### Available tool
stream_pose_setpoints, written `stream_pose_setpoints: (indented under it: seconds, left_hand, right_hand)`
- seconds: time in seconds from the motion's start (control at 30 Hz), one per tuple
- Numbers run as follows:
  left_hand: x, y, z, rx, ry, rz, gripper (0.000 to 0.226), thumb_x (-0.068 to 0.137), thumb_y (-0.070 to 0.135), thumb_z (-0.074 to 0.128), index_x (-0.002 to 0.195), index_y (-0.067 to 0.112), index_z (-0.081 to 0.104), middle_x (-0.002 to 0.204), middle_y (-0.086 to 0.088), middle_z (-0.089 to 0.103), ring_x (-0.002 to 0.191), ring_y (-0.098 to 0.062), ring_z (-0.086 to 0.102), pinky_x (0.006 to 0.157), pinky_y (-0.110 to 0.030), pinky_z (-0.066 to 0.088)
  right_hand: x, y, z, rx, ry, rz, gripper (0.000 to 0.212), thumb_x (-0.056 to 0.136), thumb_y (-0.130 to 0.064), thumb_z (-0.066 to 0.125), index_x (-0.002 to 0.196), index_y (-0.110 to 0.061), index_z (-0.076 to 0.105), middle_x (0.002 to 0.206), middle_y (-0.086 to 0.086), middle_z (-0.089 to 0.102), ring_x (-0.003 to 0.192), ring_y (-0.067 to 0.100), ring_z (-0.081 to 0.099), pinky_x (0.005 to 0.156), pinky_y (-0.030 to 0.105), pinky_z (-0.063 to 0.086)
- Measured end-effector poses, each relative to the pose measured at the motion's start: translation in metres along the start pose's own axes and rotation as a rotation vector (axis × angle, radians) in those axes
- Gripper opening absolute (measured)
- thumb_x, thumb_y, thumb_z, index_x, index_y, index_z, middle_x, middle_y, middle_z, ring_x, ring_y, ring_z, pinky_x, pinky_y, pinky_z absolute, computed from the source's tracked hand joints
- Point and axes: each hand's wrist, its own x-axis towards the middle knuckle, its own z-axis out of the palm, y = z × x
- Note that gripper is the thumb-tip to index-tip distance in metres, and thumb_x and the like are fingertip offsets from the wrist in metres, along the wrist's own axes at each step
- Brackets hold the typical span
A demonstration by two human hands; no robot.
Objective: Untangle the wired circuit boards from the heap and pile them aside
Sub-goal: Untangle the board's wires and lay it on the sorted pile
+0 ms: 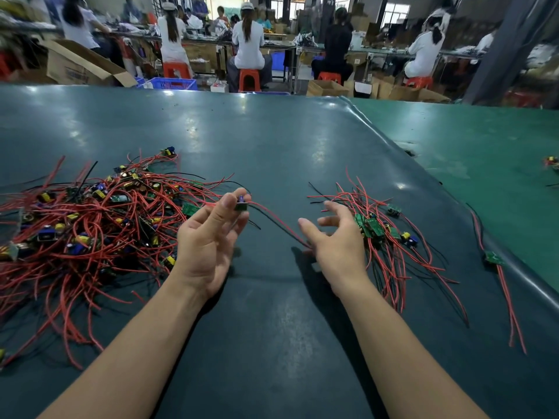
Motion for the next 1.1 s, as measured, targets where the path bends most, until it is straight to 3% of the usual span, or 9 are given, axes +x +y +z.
stream_pose_setpoints:
  seconds: [0.03, 0.1, 0.3, 0.43, 0.53, 0.63, 0.83, 1.0, 1.1]
  left_hand:
    - [-0.001, 0.000, 0.000, -0.012, -0.029, -0.017, 0.027, 0.064, 0.028, 0.077, 0.081, 0.012, 0.065, 0.084, -0.005, 0.072, 0.080, -0.014, 0.071, 0.076, -0.024, 0.057]
    - [-0.003, -0.001, 0.000, 0.026, -0.057, -0.076, 0.027, 0.066, 0.035, 0.075, 0.079, 0.013, 0.066, 0.070, -0.002, 0.065, 0.058, -0.010, 0.063, 0.063, -0.022, 0.055]
    - [-0.011, -0.008, 0.009, 0.365, -0.226, -0.189, 0.031, 0.082, 0.030, 0.058, 0.080, 0.007, 0.078, 0.057, -0.004, 0.056, 0.043, -0.006, 0.055, 0.044, -0.016, 0.040]
    - [-0.015, -0.015, 0.006, 0.568, -0.331, -0.140, 0.037, 0.080, 0.030, 0.064, 0.087, -0.006, 0.073, 0.058, -0.008, 0.056, 0.043, -0.011, 0.038, 0.045, -0.016, 0.030]
    - [-0.017, -0.017, 0.004, 0.608, -0.379, -0.112, 0.044, 0.078, 0.032, 0.067, 0.092, -0.010, 0.072, 0.076, -0.015, 0.056, 0.068, -0.024, 0.039, 0.061, -0.029, 0.028]
    - [-0.018, -0.016, 0.005, 0.653, -0.428, -0.110, 0.041, 0.080, 0.037, 0.065, 0.085, -0.003, 0.074, 0.067, -0.014, 0.048, 0.061, -0.024, 0.031, 0.054, -0.030, 0.020]
    - [-0.015, -0.015, 0.006, 0.636, -0.371, -0.135, 0.033, 0.073, 0.044, 0.068, 0.072, 0.012, 0.078, 0.057, -0.004, 0.056, 0.060, -0.021, 0.037, 0.052, -0.026, 0.028]
    - [-0.016, -0.015, 0.008, 0.714, -0.391, -0.113, 0.027, 0.080, 0.030, 0.067, 0.071, 0.006, 0.074, 0.050, 0.002, 0.054, 0.045, -0.010, 0.037, 0.045, -0.016, 0.026]
    - [-0.018, -0.016, 0.007, 0.716, -0.414, -0.100, 0.025, 0.080, 0.026, 0.066, 0.070, 0.004, 0.073, 0.050, 0.003, 0.053, 0.044, -0.006, 0.037, 0.045, -0.013, 0.029]
  right_hand:
    - [-0.001, -0.002, 0.000, -0.044, -0.021, -0.042, 0.028, 0.085, -0.024, 0.075, 0.110, -0.016, 0.066, 0.085, 0.002, 0.065, 0.074, 0.028, 0.066, 0.064, 0.041, 0.056]
    - [-0.005, -0.004, 0.001, -0.026, -0.141, -0.075, 0.010, 0.089, -0.022, 0.072, 0.088, -0.012, 0.074, 0.058, -0.003, 0.061, 0.050, 0.018, 0.055, 0.051, 0.032, 0.049]
    - [-0.021, -0.019, 0.000, 0.357, -0.627, 0.050, 0.029, 0.090, -0.041, 0.058, 0.093, -0.021, 0.079, 0.043, -0.004, 0.036, 0.034, 0.006, 0.028, 0.036, 0.013, 0.021]
    - [-0.017, -0.017, -0.003, 0.370, -0.583, 0.105, 0.035, 0.084, -0.038, 0.066, 0.092, -0.006, 0.076, 0.044, -0.001, 0.034, 0.035, 0.006, 0.023, 0.036, 0.013, 0.019]
    - [-0.016, -0.015, -0.006, 0.405, -0.667, 0.177, 0.020, 0.092, -0.023, 0.063, 0.098, -0.008, 0.076, 0.046, -0.005, 0.039, 0.036, 0.003, 0.020, 0.035, 0.012, 0.016]
    - [-0.014, -0.017, -0.005, 0.441, -0.622, 0.206, 0.016, 0.075, -0.026, 0.073, 0.085, -0.016, 0.079, 0.067, 0.010, 0.049, 0.049, 0.010, 0.026, 0.037, 0.013, 0.014]
    - [-0.013, -0.017, 0.005, 0.556, -0.356, 0.204, 0.017, 0.079, -0.018, 0.076, 0.063, -0.016, 0.072, 0.040, -0.007, 0.027, 0.036, 0.008, 0.018, 0.038, 0.017, 0.016]
    - [-0.013, -0.013, 0.009, 0.483, -0.173, 0.102, 0.012, 0.086, -0.016, 0.072, 0.078, -0.008, 0.072, 0.041, -0.006, 0.029, 0.036, 0.009, 0.021, 0.041, 0.018, 0.018]
    - [-0.009, -0.014, 0.003, 0.548, -0.339, 0.229, 0.012, 0.092, -0.015, 0.064, 0.090, -0.009, 0.073, 0.044, -0.007, 0.028, 0.035, 0.007, 0.020, 0.040, 0.015, 0.018]
